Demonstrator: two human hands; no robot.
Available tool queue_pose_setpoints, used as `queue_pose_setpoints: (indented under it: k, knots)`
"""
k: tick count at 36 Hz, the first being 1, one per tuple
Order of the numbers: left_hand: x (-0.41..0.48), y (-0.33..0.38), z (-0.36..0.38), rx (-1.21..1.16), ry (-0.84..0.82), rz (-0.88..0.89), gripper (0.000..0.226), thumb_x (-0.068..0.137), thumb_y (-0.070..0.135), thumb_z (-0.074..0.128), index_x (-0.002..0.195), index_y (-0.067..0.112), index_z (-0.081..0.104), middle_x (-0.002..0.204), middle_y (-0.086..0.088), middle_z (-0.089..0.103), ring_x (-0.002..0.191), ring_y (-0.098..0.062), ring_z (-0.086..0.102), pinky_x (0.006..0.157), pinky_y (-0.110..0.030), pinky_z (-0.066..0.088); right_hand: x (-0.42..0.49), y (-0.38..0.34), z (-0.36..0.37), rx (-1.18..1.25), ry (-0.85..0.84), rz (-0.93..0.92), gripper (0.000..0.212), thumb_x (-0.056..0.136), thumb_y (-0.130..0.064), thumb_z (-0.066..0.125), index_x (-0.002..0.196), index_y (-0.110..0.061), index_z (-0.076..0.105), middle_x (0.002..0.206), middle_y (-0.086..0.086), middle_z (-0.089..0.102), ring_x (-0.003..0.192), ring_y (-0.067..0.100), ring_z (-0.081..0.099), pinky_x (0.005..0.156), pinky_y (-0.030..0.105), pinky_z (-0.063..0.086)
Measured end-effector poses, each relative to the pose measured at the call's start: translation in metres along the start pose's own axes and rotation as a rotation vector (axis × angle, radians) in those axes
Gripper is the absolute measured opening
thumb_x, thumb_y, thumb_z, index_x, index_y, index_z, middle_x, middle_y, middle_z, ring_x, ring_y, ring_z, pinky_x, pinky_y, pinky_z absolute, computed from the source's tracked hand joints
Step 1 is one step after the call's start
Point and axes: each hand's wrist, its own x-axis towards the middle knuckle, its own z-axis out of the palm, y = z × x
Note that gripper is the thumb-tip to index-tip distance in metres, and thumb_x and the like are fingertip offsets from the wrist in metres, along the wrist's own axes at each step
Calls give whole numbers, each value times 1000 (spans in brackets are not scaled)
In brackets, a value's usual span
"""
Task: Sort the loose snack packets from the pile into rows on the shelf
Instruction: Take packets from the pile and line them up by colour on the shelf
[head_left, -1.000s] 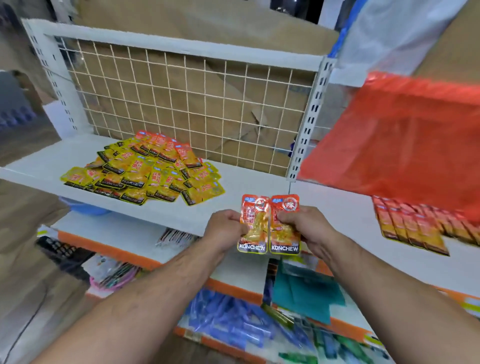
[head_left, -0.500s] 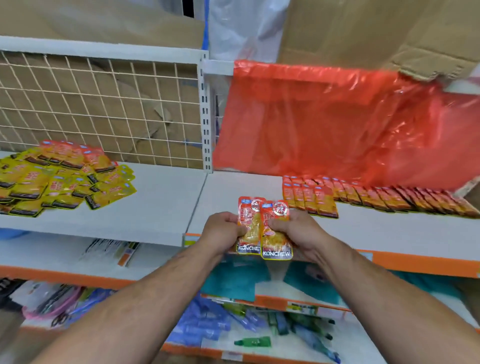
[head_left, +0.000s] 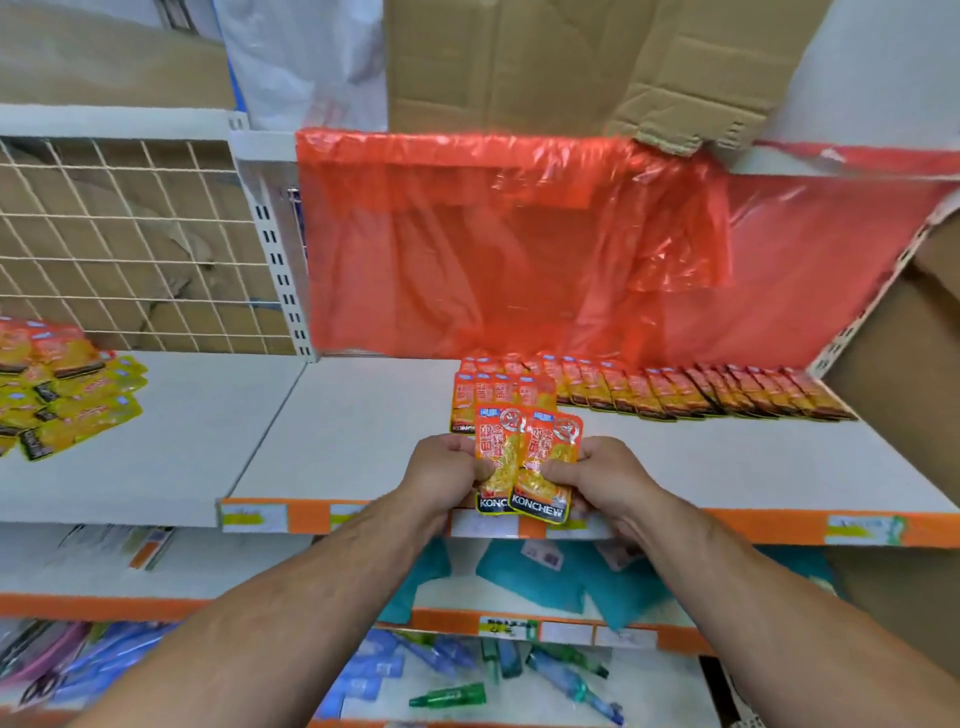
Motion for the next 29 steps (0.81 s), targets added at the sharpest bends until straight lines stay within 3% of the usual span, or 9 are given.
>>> queue_pose_setpoints:
  k: [2, 6, 11, 16, 17, 19, 21, 25, 29]
  knots:
    - [10, 1, 8, 10, -5, -8, 12, 81, -10, 65, 85, 1, 68, 83, -17, 74, 66, -28, 70, 60, -43, 60, 8, 4, -8, -10, 5, 7, 8, 88, -8, 71, 82, -12, 67, 56, -4, 67, 39, 6, 57, 41, 21, 43]
    - [34, 6, 23, 68, -26, 12, 16, 79, -6, 69, 78, 7, 62, 70, -9, 66, 54, -18, 58, 43, -21, 42, 25, 4, -21, -25, 20, 41, 7, 89, -7, 69, 85, -12, 66, 60, -4, 68, 43, 7, 60, 48, 24, 48]
    - [68, 16, 40, 104, -61, 37, 24, 79, -6, 71, 75, 12, 56, 66, -6, 56, 52, -15, 51, 46, -21, 40, 47, -4, -38, -80, 65, 33, 10, 87, -6, 71, 82, -15, 69, 71, -3, 68, 43, 1, 57, 49, 22, 42]
    - [100, 22, 51, 175, -78, 94, 43, 79, -9, 69, 55, 15, 41, 52, -4, 41, 46, -17, 40, 40, -16, 35, 69, -8, -46, -120, 121, 55, 2, 87, -4, 67, 88, -3, 68, 82, 17, 71, 63, 22, 59, 60, 33, 44]
    - [105, 22, 52, 196, -75, 96, 43, 78, -9, 70, 55, 15, 41, 52, -4, 41, 46, -17, 40, 42, -15, 35, 73, -8, -46, -123, 133, 62, 4, 87, -4, 67, 83, -3, 66, 76, 15, 69, 62, 24, 56, 59, 34, 43]
    - [114, 23, 55, 229, -81, 97, 39, 78, -5, 72, 57, 14, 45, 56, -5, 44, 50, -17, 41, 48, -17, 36, 80, -8, -47, -110, 158, 70, 23, 86, -2, 68, 67, -11, 58, 55, 2, 60, 52, 22, 50, 52, 30, 40]
    - [123, 24, 58, 258, -88, 101, 37, 78, -1, 75, 60, 14, 46, 60, -6, 46, 56, -19, 42, 54, -22, 36, 87, -7, -49, -103, 174, 74, 29, 85, -3, 71, 63, -15, 55, 46, -5, 55, 46, 19, 47, 49, 27, 37]
    - [138, 26, 68, 305, -44, 82, 39, 75, 4, 79, 61, 15, 45, 59, -3, 47, 57, -19, 44, 57, -28, 40, 99, -1, -59, -84, 190, 76, 27, 85, -4, 71, 67, -14, 54, 49, -2, 52, 43, 18, 44, 45, 25, 35]
    - [148, 30, 78, 331, -11, 72, 43, 74, 2, 79, 56, 17, 43, 53, -3, 46, 57, -22, 46, 62, -36, 50, 111, -1, -70, -86, 172, 78, 11, 85, -4, 71, 80, -8, 62, 62, 8, 59, 45, 19, 46, 45, 25, 36]
